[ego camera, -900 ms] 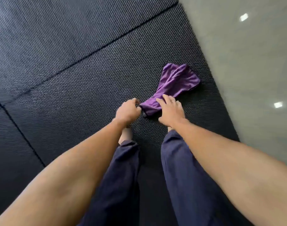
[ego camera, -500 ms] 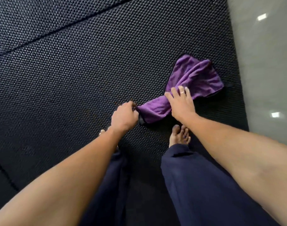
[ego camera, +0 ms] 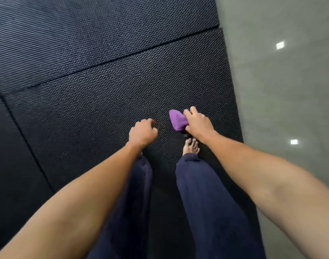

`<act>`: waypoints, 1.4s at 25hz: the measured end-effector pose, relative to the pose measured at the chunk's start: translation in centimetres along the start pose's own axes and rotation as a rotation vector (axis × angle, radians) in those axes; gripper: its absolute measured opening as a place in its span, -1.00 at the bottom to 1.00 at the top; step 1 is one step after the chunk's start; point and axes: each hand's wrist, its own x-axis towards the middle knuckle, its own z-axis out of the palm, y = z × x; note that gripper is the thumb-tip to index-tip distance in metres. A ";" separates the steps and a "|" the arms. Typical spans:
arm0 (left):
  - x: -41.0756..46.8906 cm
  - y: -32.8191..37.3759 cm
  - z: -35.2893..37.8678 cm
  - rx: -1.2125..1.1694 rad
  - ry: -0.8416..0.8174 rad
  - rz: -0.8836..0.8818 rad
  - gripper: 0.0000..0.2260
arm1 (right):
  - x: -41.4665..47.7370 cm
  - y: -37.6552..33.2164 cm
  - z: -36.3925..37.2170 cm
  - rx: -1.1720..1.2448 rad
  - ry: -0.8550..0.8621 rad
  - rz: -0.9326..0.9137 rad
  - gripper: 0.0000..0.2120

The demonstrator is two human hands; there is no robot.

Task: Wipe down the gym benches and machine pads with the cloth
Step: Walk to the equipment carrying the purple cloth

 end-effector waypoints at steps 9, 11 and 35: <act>-22.6 -1.0 -17.8 -0.078 0.130 -0.040 -0.61 | -17.8 -14.6 -20.3 0.086 0.080 -0.022 -0.69; -26.0 -2.1 -19.5 -0.104 0.183 -0.071 -0.61 | -19.8 -17.3 -22.4 0.092 0.107 -0.048 -0.69; -57.2 -13.1 6.3 -1.251 0.625 -1.014 -0.72 | -41.3 -40.3 -9.7 -0.737 -0.063 -1.000 -0.70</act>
